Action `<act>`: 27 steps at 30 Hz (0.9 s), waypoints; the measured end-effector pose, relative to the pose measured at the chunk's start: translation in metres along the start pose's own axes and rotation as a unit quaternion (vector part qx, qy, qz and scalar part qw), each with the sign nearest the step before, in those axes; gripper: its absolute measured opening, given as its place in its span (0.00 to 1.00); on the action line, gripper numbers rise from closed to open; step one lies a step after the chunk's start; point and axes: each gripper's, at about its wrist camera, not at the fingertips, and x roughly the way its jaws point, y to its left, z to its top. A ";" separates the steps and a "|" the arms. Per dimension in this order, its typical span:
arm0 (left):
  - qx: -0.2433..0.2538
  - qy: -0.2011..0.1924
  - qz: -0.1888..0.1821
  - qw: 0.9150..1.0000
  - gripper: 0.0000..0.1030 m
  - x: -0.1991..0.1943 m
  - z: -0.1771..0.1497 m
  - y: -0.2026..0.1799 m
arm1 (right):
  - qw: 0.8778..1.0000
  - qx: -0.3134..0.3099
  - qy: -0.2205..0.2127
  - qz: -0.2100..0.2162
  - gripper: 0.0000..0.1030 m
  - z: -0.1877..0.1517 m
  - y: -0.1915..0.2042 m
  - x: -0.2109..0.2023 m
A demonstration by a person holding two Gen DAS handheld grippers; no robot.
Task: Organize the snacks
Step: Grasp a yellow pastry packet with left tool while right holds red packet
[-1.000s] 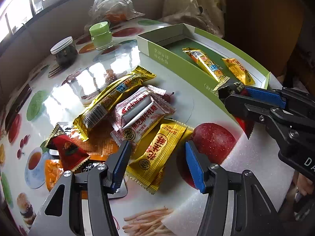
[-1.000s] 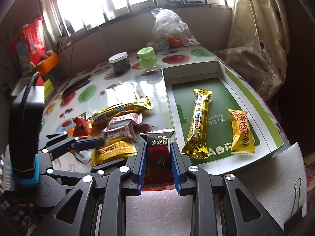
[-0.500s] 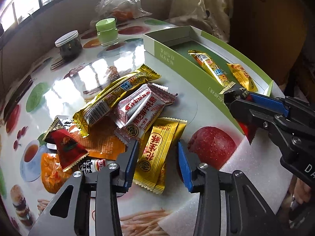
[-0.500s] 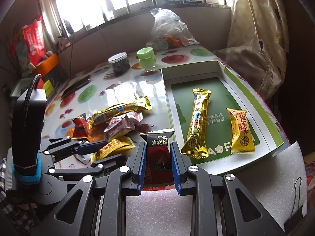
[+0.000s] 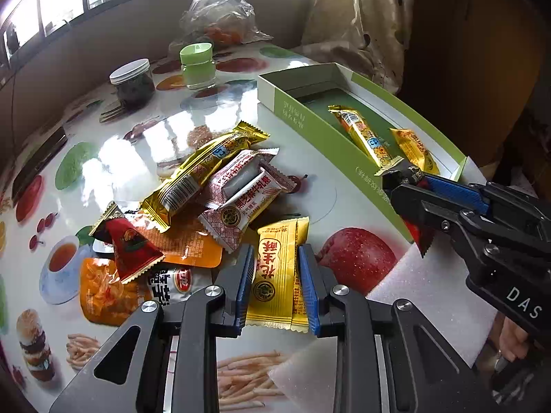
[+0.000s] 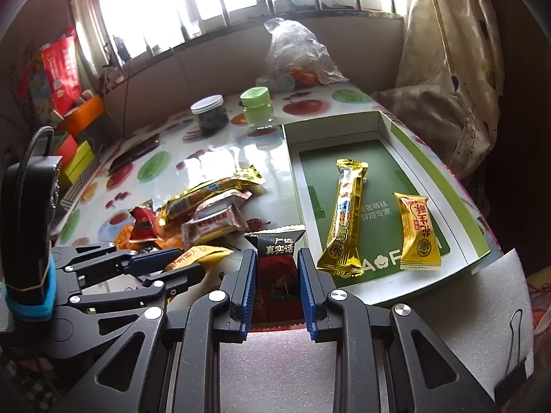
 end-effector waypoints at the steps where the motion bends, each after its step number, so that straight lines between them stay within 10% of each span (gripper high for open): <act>1: -0.002 -0.002 0.000 1.000 0.27 -0.003 0.000 0.000 | 1.000 -0.001 -0.001 0.000 0.22 0.000 0.001 -0.001; 24: -0.012 -0.008 0.003 1.000 0.28 -0.014 0.000 0.008 | 1.000 0.007 -0.008 -0.001 0.22 0.001 -0.004 -0.012; 27: -0.010 0.004 0.000 1.000 0.45 -0.006 -0.003 0.011 | 1.000 0.005 -0.008 -0.001 0.22 0.001 -0.004 -0.011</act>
